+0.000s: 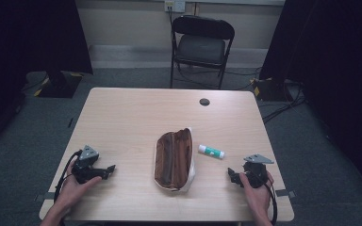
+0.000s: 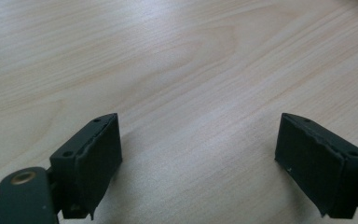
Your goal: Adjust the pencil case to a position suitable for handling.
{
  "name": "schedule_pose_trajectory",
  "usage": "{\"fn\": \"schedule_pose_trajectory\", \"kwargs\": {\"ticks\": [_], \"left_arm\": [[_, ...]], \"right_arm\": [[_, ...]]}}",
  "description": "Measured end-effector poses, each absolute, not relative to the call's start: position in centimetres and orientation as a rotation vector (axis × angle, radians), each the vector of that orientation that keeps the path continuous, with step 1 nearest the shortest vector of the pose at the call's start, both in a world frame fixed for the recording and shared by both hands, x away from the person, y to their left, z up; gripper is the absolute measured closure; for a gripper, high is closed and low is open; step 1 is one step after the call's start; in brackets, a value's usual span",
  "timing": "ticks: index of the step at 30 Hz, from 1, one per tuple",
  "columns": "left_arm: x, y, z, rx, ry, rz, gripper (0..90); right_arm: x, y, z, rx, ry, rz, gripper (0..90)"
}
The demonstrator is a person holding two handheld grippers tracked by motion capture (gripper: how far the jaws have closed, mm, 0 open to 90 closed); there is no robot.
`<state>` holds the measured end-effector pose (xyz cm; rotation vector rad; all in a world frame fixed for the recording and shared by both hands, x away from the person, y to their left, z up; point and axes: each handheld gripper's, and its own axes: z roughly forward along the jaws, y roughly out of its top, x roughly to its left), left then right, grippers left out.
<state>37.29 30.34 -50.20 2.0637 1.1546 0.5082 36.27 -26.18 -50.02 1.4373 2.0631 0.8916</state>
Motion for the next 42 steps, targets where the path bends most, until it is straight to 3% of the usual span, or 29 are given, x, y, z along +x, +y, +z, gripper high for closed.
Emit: {"fn": "schedule_pose_trajectory", "kwargs": {"ticks": [8,20,25,42], "left_arm": [[37.3,30.3,-50.2,2.064,1.155,0.509,14.0],[37.3,30.3,-50.2,2.062,1.158,0.506,13.7],[37.3,30.3,-50.2,2.062,1.158,0.507,13.7],[37.3,30.3,-50.2,2.062,1.159,0.507,13.7]], "right_arm": [[36.0,-25.8,-50.0,1.456,2.047,0.898,14.3],[33.5,-24.6,-47.5,1.411,2.145,1.125,39.1],[31.9,-23.1,-46.1,1.309,2.185,1.211,42.6],[28.1,-16.6,-44.1,1.057,2.376,1.356,29.7]]}}
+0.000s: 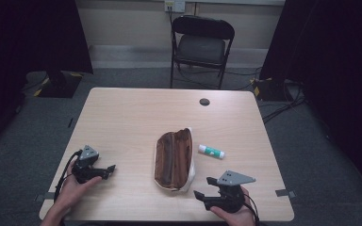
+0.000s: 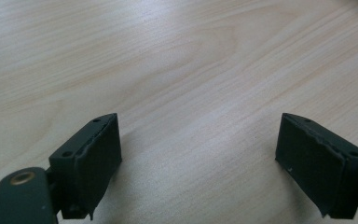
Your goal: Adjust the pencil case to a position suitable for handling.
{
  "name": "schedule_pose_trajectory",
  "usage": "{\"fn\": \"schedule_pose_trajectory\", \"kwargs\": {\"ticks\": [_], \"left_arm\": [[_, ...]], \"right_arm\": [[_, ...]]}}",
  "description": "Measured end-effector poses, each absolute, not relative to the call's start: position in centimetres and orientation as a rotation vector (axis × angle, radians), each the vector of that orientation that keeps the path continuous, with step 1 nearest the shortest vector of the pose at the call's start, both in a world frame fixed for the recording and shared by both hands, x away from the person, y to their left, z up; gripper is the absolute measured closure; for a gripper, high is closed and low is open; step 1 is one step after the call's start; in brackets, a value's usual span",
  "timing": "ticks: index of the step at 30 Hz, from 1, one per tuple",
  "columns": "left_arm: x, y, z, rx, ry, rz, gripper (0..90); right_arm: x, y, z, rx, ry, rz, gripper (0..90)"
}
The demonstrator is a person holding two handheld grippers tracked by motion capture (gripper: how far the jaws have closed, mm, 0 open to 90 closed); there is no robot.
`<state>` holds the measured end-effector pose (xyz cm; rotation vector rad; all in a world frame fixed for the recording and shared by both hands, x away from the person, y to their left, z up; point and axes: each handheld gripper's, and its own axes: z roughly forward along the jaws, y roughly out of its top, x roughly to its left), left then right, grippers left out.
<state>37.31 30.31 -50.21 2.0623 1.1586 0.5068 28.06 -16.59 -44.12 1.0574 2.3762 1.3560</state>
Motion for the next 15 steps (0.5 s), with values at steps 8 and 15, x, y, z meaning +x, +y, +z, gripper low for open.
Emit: {"fn": "schedule_pose_trajectory", "kwargs": {"ticks": [8,15], "left_arm": [[37.3,30.3,-50.2,2.063,1.158,0.507,13.7],[37.3,30.3,-50.2,2.060,1.159,0.507,13.5]], "right_arm": [[29.2,-13.8,-43.5,0.991,2.404,1.391,32.1],[31.5,-12.8,-44.4,1.018,2.394,1.341,38.7]]}}
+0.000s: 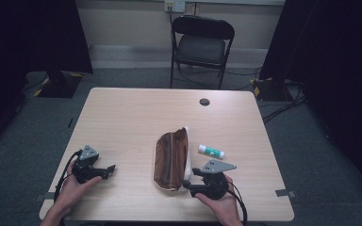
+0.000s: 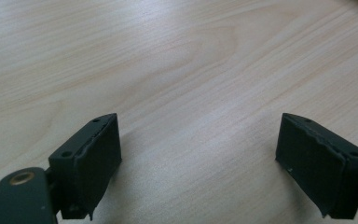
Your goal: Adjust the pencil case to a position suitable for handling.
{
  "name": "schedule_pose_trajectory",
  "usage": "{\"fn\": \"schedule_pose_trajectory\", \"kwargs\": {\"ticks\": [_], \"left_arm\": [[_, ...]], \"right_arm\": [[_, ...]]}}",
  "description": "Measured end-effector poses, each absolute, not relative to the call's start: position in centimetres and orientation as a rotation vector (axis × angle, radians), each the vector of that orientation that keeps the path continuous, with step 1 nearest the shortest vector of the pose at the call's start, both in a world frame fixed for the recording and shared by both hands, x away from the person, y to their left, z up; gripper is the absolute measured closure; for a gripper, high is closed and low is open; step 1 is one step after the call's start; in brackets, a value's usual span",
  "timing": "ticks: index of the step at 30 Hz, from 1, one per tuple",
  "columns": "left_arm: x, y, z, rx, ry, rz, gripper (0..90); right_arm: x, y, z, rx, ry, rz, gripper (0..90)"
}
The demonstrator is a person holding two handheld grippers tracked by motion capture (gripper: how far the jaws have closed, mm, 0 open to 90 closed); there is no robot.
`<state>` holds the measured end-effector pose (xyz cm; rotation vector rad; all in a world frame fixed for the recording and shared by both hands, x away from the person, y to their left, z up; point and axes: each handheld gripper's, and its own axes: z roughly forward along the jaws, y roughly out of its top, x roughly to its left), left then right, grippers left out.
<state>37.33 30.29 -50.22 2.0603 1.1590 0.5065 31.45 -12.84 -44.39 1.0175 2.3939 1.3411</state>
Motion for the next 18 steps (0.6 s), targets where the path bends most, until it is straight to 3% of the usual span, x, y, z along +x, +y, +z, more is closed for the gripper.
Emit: {"fn": "schedule_pose_trajectory", "kwargs": {"ticks": [18], "left_arm": [[37.4,30.3,-50.2,2.065,1.158,0.506,13.0]], "right_arm": [[34.6,-13.4,-45.7,1.096,2.360,1.308,61.8]]}}
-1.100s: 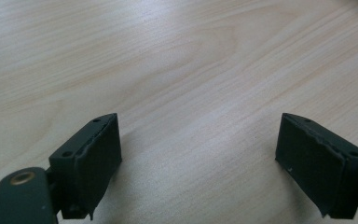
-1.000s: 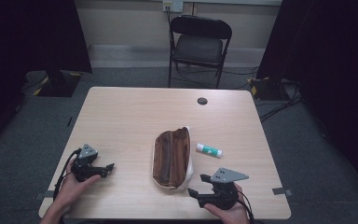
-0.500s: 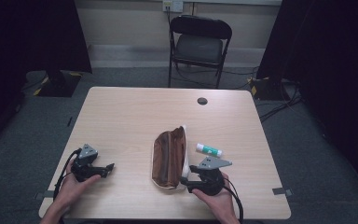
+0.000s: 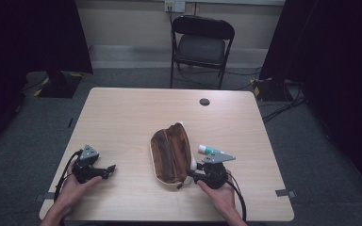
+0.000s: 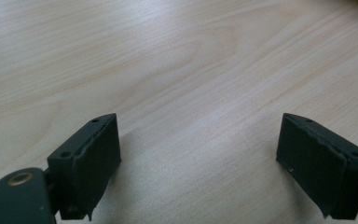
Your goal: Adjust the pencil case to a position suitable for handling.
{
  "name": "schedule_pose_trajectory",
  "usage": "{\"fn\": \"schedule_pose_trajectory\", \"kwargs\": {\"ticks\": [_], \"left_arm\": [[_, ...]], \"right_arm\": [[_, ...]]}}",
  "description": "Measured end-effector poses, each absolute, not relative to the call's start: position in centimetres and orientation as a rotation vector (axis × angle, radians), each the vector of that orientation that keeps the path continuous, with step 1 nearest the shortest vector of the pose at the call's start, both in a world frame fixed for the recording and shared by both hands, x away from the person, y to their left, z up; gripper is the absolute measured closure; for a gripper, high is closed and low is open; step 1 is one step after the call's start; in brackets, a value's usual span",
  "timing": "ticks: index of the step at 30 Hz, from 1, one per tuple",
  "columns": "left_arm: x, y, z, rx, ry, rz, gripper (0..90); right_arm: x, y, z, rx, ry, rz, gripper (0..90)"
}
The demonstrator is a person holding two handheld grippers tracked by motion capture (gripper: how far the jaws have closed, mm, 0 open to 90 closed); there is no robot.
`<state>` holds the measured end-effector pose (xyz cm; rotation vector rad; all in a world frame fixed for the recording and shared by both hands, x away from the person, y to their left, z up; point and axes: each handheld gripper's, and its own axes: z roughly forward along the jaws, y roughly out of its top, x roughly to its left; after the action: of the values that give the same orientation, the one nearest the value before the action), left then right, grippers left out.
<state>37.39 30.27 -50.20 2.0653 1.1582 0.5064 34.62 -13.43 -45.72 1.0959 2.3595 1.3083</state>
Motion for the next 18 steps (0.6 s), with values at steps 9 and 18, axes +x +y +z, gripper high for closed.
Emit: {"fn": "schedule_pose_trajectory", "kwargs": {"ticks": [9,18], "left_arm": [[37.39,30.27,-50.20,2.066,1.158,0.507,13.0],[37.40,30.28,-50.21,2.066,1.157,0.508,13.0]], "right_arm": [[34.32,-13.55,-45.33,1.014,2.394,1.361,71.1],[34.60,-14.28,-44.90,0.917,2.480,1.475,76.3]]}}
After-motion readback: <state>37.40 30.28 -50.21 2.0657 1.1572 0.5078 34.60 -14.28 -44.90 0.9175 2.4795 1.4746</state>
